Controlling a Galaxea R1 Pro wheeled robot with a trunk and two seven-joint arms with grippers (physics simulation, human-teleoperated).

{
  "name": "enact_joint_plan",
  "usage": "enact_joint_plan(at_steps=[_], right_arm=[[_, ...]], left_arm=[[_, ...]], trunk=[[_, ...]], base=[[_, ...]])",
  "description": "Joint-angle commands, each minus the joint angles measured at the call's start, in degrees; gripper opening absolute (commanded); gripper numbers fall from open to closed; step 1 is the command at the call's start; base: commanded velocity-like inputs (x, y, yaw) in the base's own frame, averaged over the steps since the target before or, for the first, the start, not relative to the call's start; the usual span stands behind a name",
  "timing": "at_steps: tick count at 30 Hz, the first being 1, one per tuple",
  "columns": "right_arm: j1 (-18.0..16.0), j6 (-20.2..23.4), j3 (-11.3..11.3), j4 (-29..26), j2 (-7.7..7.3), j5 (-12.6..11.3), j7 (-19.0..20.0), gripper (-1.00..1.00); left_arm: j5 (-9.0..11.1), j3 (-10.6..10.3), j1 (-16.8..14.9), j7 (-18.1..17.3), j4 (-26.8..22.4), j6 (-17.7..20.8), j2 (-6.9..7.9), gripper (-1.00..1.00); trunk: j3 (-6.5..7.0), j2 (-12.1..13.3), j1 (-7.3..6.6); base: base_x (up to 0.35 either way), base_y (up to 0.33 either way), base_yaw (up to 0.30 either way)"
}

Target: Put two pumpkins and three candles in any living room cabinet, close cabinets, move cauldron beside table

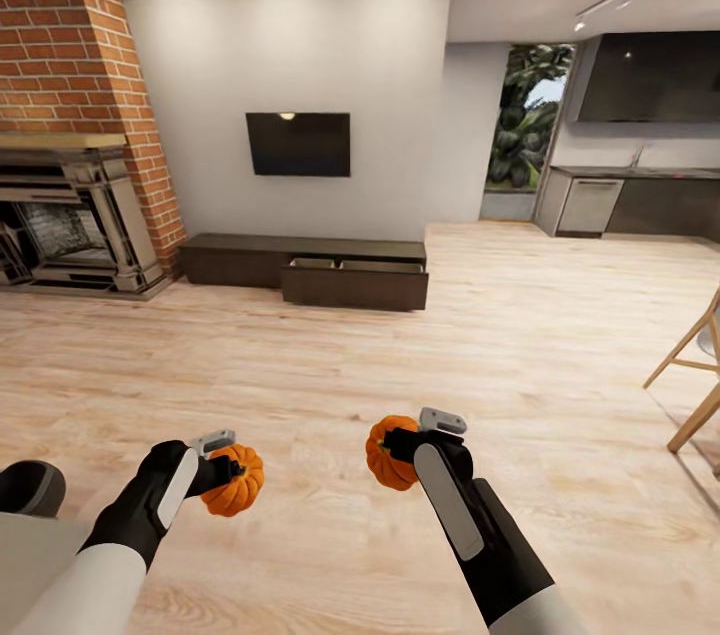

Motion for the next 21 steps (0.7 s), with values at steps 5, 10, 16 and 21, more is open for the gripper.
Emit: enact_joint_plan(at_steps=[5, 10, 16, 21], right_arm=[[-0.05, -0.10, 0.07, -0.07, 0.00, -0.50, -0.50, -1.00], [-0.05, -0.18, 0.09, -0.07, 0.00, -0.50, -0.31, -1.00], [-0.04, -0.19, 0.07, -0.07, 0.00, -0.41, -0.29, -1.00], [-0.05, -0.23, 0.07, -0.02, 0.00, -0.43, -0.29, -1.00]], left_arm=[[0.68, 0.01, -0.05, 0.43, -0.08, 0.21, 0.04, -1.00], [0.67, 0.01, -0.05, 0.40, -0.08, 0.21, 0.03, -1.00], [0.69, 0.01, -0.05, 0.40, -0.08, 0.21, 0.05, -1.00], [0.67, 0.01, -0.05, 0.40, -0.08, 0.21, 0.06, -1.00]], trunk=[[-0.55, -0.08, 0.05], [-1.01, -0.08, 0.05], [-1.57, -0.08, 0.05], [-2.04, -0.08, 0.05]], base=[[0.344, 0.001, 0.000], [0.344, 0.000, 0.000], [0.344, 0.000, 0.000], [0.344, 0.000, 0.000]])
